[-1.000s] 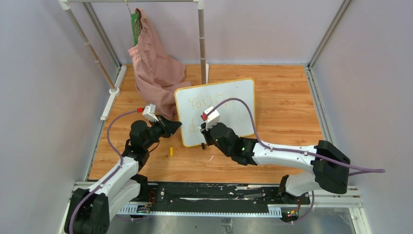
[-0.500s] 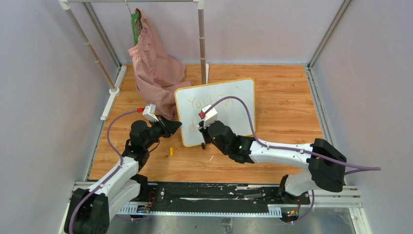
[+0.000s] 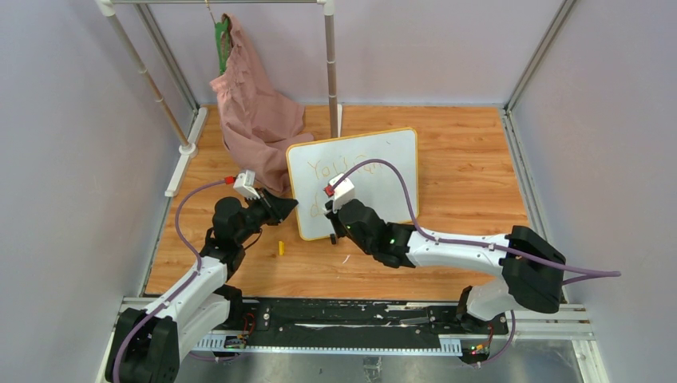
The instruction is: Write a sentence on the whiteboard
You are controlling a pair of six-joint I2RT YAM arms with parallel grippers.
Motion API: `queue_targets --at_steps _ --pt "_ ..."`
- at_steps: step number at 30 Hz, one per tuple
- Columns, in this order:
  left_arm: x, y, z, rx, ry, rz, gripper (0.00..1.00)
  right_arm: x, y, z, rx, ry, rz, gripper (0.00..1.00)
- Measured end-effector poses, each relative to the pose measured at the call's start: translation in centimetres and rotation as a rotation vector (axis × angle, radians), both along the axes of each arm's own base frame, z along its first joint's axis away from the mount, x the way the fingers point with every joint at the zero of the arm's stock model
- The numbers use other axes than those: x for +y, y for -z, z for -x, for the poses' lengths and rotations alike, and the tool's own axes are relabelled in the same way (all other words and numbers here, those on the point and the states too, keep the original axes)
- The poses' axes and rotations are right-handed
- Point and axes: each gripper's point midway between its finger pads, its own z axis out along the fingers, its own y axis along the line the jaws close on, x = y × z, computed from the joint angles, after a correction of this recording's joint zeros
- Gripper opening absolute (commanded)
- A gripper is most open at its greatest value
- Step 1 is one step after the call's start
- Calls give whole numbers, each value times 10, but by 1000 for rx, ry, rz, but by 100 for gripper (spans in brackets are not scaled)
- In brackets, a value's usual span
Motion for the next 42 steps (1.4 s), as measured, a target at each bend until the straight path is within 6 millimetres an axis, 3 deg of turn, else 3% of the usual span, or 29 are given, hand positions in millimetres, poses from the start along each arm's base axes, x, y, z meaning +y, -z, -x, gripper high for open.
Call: queue_targets --at_steps 12,21,33,42 --pt "0 0 0 0 -1 0 0 -12 11 3 28 15 20 0" --pt "1 0 0 0 -4 -1 0 -23 7 -5 28 42 20 0" --pt "1 0 -1 0 -7 -2 0 -10 -14 -15 -1 27 -1 0" --pt "1 1 -1 2 -7 -3 0 -3 -13 -12 12 -4 -5 0"
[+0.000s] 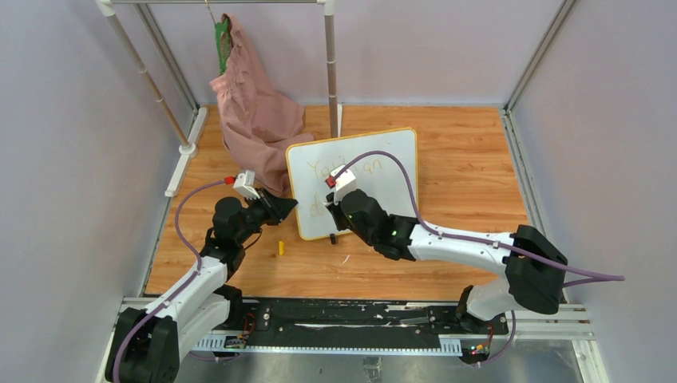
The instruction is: Write a sentence on the whiteboard
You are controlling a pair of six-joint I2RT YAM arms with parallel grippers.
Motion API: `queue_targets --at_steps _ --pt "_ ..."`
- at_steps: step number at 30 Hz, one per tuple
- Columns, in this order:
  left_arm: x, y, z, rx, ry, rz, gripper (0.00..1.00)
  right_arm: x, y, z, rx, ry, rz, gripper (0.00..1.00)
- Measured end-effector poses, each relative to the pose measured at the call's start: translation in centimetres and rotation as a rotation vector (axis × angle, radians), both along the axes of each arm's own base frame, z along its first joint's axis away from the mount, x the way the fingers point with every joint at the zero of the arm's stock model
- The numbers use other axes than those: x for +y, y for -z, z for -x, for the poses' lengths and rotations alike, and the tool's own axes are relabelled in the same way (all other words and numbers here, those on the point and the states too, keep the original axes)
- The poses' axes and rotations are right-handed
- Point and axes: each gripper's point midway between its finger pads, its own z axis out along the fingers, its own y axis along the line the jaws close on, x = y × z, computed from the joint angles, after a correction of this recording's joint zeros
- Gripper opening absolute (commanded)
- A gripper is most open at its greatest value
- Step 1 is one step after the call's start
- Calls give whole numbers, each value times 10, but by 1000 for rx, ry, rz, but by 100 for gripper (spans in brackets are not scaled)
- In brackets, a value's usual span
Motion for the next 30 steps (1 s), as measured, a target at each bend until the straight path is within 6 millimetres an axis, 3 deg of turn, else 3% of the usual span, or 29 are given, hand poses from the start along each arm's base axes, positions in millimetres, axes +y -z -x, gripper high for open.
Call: queue_targets --at_steps 16,22,25,30 --pt "0 1 0 4 -3 -2 0 7 9 6 41 -30 -11 0" --pt "0 1 0 2 0 -1 0 -2 10 9 44 -22 -9 0" --pt "-1 0 0 2 1 -1 0 -13 -2 12 28 -7 -27 0" --pt "-1 0 0 1 1 -1 0 -34 -38 16 -27 22 -106 0"
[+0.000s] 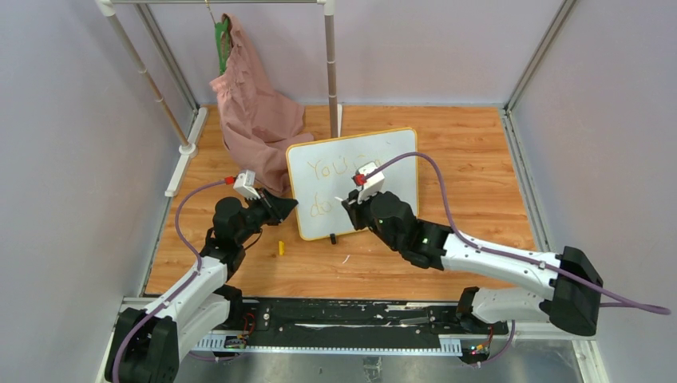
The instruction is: Write a sentence on the whiteboard
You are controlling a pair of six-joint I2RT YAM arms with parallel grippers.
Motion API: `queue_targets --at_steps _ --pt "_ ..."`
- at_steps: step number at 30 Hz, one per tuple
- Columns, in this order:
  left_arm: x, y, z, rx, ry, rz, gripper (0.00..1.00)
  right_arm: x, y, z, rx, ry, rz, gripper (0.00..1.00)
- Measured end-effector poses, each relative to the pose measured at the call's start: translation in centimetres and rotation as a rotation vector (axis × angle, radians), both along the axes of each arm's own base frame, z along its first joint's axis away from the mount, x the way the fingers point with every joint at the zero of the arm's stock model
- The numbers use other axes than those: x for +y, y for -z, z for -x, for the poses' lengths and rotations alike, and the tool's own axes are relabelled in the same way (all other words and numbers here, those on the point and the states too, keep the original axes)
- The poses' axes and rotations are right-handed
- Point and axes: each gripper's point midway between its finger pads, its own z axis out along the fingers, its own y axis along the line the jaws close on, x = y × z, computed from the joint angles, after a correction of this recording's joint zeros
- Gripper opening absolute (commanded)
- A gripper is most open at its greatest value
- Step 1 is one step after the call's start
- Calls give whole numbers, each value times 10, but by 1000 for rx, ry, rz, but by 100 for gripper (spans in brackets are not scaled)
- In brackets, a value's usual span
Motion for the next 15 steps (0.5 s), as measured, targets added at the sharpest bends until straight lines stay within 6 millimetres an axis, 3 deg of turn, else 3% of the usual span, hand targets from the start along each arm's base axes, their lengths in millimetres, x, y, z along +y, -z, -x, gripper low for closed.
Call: queue_targets --at_steps 4,10,15 --pt "0 0 0 0 0 0 0 -18 -11 -4 -25 38 -30 0" --pt "0 0 0 0 0 0 0 -45 6 -18 -12 106 -6 0" --pt "0 0 0 0 0 0 0 -51 15 -15 -24 102 -7 0"
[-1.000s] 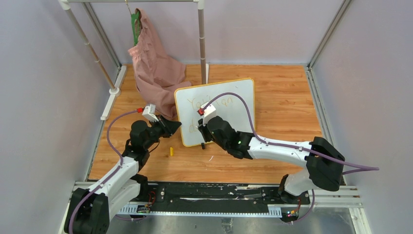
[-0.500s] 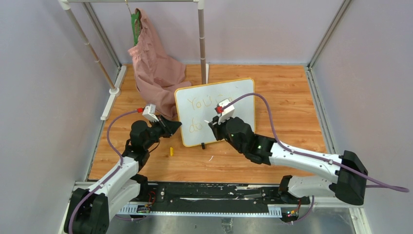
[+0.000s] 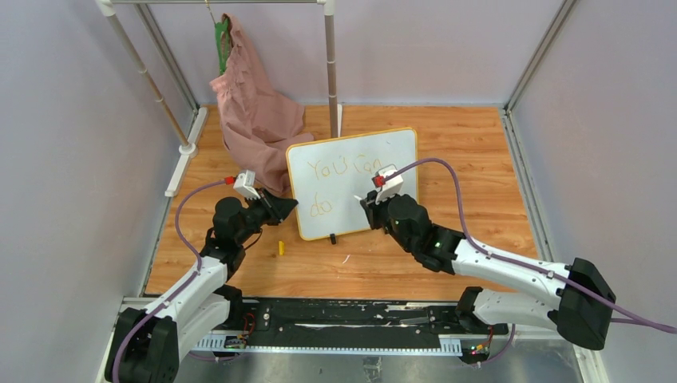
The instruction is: Write a sentence on the whiteboard
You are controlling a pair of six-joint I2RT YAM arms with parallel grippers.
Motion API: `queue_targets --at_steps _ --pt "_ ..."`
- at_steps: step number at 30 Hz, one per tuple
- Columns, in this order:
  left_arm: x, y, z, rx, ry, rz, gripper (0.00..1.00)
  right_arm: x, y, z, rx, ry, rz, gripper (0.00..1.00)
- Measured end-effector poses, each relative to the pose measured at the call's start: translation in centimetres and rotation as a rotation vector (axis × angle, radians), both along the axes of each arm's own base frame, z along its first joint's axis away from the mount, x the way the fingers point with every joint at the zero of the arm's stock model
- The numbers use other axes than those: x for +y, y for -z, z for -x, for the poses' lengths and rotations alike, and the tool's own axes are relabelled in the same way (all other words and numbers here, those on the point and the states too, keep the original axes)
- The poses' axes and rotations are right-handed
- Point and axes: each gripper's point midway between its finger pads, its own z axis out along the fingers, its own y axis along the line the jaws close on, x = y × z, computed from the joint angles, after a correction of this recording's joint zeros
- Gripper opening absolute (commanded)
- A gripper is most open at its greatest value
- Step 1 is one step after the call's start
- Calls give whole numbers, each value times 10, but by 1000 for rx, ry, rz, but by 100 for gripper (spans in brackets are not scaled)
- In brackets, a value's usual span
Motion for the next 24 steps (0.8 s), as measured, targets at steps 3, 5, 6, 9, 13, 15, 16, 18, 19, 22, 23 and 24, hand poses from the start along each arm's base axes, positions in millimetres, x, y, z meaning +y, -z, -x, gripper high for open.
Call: queue_targets --at_steps 3,5,6,9,13,15,16,18,19,22,23,24 --pt "0 0 0 0 -3 0 0 2 1 1 -5 -13 0 0" --pt "1 0 0 0 -4 -1 0 5 -1 1 -11 -23 -10 0" --pt "0 0 0 0 -4 -1 0 7 -3 0 -15 -28 -16 0" --pt "0 0 0 0 -4 -1 0 12 0 0 -13 -45 -21 0" --pt "0 0 0 0 -4 -1 0 19 12 -1 6 -63 -1 0" --pt "0 0 0 0 -4 -1 0 22 18 -2 15 -67 12 0" --pt "0 0 0 0 -4 -1 0 23 22 -3 19 -68 18 0" --pt "1 1 0 1 -5 -2 0 25 25 -4 21 -69 25 0" --pt "1 1 -1 0 -6 -2 0 26 25 -5 20 -70 26 0" --pt "1 1 -1 0 -7 -2 0 31 24 -5 12 -77 28 0" --pt "1 1 -1 0 -7 -2 0 33 23 -6 7 -79 27 0" --pt "1 1 -1 1 -7 -2 0 35 20 -7 3 -80 24 0"
